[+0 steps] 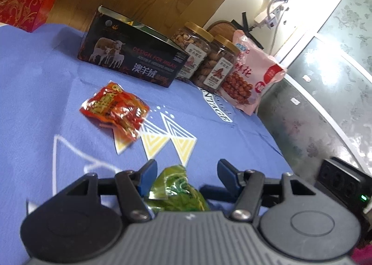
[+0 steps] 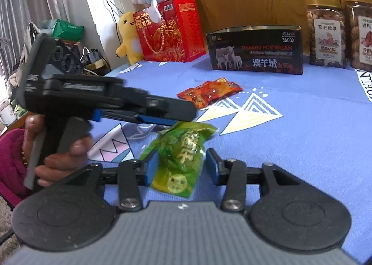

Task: Organize snacks
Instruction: 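Lift the green pickle packet with the right gripper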

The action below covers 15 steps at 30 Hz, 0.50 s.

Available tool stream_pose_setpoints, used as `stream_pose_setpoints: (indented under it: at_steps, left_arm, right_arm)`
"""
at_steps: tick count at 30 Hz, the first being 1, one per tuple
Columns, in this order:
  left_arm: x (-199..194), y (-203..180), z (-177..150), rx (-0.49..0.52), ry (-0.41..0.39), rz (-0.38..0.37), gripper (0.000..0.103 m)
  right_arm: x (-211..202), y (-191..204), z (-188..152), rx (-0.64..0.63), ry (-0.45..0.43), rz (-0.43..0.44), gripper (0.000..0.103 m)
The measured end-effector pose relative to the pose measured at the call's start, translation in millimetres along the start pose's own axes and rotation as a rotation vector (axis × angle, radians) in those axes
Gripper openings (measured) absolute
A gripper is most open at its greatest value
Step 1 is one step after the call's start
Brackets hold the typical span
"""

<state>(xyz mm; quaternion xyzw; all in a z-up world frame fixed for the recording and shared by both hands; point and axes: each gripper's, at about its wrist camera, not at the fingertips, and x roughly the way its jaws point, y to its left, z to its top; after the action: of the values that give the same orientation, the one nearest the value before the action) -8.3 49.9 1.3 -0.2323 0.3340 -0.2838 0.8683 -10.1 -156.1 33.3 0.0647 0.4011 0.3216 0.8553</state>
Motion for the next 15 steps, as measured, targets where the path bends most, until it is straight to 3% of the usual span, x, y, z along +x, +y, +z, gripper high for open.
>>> stream_pose_setpoints:
  at_steps: [5,10,11,13,15]
  left_arm:
    - [-28.1,-4.6,-17.9,-0.026,0.001,-0.034,0.058]
    - [-22.7,7.3,-29.5,-0.13,0.053,-0.082,0.05]
    - [-20.3,11.3,-29.9,-0.155,0.05,-0.095,0.046]
    - [-17.3,15.8,-29.4,-0.176,0.049,-0.099,0.042]
    - [-16.8,15.5,-31.4,-0.157,0.045,-0.091,0.038]
  right_arm:
    - [-9.6,-30.2,1.9,0.211,0.028,0.094,0.047]
    - [-9.3,-55.7,1.7,0.455,0.087,0.187,0.045]
    - [-5.3,-58.6,0.3,0.506,0.1,0.22,0.043]
    - [1.6,-53.5,-1.3,0.543,0.13,0.24,0.03]
    - [3.8,-46.3,-1.1,0.543,0.125,0.236,0.03]
